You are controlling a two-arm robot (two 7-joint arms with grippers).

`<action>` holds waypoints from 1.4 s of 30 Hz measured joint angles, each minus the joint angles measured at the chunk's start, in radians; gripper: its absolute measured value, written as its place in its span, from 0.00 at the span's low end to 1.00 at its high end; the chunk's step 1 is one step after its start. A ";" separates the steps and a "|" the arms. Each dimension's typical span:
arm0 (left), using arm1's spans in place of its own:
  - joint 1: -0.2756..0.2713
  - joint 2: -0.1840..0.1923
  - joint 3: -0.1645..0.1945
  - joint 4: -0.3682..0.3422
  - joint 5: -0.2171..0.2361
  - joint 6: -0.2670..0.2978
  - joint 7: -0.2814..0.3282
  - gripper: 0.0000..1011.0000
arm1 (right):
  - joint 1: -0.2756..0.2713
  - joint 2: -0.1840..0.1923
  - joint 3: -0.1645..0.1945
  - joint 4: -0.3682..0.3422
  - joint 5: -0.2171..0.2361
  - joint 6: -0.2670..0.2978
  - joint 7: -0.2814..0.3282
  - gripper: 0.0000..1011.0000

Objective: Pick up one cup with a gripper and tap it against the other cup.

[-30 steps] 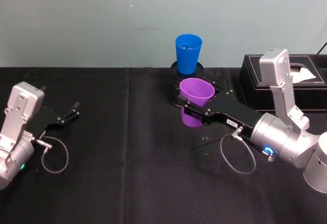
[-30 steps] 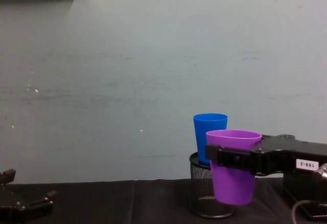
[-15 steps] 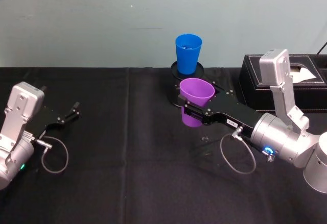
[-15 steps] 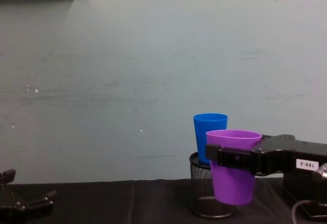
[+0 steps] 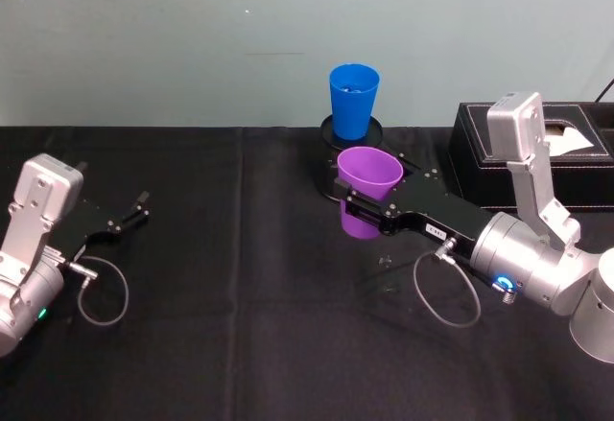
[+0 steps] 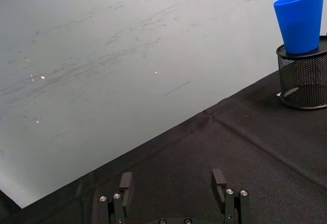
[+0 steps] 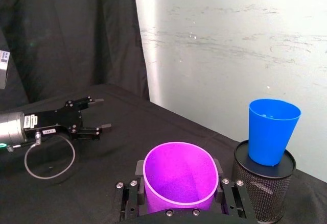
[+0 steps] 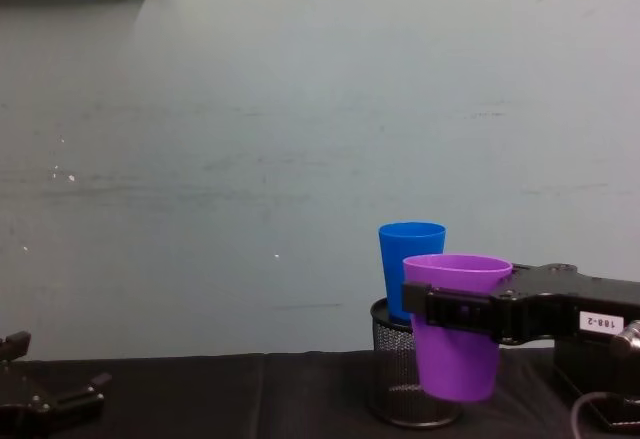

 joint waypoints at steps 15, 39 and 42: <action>0.000 0.000 0.000 0.000 0.000 0.000 0.000 0.99 | 0.000 0.000 0.000 0.000 0.000 0.000 0.000 0.72; 0.000 0.000 0.000 0.000 0.000 0.000 0.000 0.99 | 0.114 -0.018 -0.052 0.122 -0.018 -0.017 0.018 0.72; 0.000 0.000 0.000 0.000 0.000 0.000 0.000 0.99 | 0.148 -0.027 -0.061 0.163 -0.029 -0.017 0.020 0.72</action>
